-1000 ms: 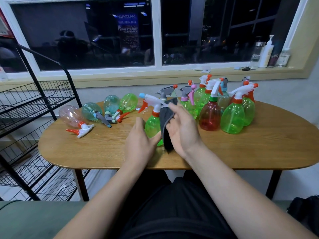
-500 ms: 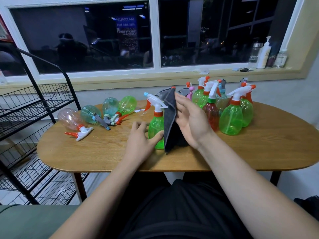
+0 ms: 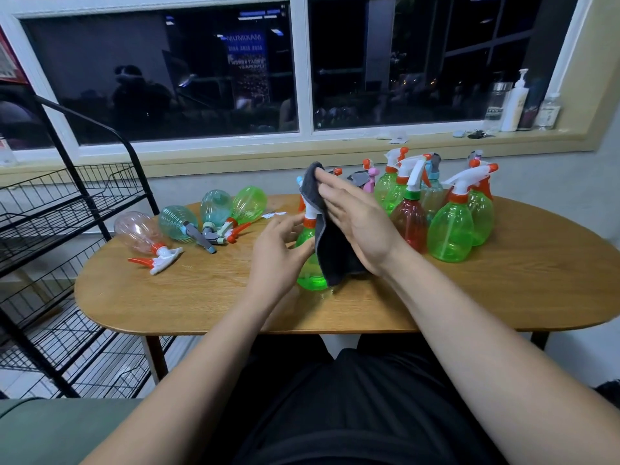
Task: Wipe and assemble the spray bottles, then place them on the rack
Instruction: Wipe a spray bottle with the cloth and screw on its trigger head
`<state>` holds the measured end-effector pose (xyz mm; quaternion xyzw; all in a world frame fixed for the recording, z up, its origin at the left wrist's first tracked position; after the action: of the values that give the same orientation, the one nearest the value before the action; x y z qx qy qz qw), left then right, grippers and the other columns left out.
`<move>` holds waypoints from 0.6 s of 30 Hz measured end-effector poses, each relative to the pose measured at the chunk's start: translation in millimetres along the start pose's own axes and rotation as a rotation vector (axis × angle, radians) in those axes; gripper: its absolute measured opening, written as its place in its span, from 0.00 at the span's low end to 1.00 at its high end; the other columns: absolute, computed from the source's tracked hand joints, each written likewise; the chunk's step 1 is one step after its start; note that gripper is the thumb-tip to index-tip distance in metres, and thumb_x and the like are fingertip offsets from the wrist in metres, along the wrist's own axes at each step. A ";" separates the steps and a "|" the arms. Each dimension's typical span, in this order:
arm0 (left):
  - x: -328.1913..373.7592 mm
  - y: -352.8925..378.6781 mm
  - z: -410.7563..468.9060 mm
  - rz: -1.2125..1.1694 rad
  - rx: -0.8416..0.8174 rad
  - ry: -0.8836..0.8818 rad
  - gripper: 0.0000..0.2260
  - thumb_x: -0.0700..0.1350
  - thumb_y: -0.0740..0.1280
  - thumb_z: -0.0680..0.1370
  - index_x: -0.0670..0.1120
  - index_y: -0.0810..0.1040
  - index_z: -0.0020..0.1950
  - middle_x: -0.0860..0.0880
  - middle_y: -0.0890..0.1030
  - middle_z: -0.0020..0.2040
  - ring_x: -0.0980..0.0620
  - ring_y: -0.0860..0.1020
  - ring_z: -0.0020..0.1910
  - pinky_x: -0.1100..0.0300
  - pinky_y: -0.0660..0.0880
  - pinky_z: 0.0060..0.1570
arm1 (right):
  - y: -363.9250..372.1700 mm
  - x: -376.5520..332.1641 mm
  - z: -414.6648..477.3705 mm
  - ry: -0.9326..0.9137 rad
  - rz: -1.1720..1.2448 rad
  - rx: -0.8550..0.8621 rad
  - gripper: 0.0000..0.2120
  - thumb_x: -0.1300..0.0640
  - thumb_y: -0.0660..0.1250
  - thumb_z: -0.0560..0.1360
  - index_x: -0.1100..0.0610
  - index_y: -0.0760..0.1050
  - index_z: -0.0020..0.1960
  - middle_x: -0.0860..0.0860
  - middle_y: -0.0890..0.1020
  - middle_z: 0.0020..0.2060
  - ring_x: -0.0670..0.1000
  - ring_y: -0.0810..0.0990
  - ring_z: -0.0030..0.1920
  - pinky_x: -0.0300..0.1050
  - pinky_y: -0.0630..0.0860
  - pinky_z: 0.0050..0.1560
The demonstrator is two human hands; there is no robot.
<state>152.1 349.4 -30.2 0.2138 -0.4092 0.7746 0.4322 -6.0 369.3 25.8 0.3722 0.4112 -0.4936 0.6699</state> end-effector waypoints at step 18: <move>0.2 3.1 -0.7 -0.118 -0.052 -0.049 0.23 0.53 0.78 0.77 0.57 0.80 0.71 0.69 0.82 0.57 0.60 0.83 0.60 0.62 0.78 0.60 | 10.9 32.2 6.5 0.072 -0.196 0.087 0.33 0.31 0.57 0.84 0.42 0.59 0.85 0.34 0.62 0.81 0.37 0.60 0.80 0.50 0.55 0.84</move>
<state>149.4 349.1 -31.8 0.2452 -0.4265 0.7312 0.4725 11.4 354.5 -0.2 0.3765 0.4477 -0.5605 0.5862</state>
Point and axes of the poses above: each hand's wrist, its own z-axis towards the middle knuckle, its own y-axis out of the palm, x = y × z, the point moved 3 cm from there along z, towards the middle knuckle
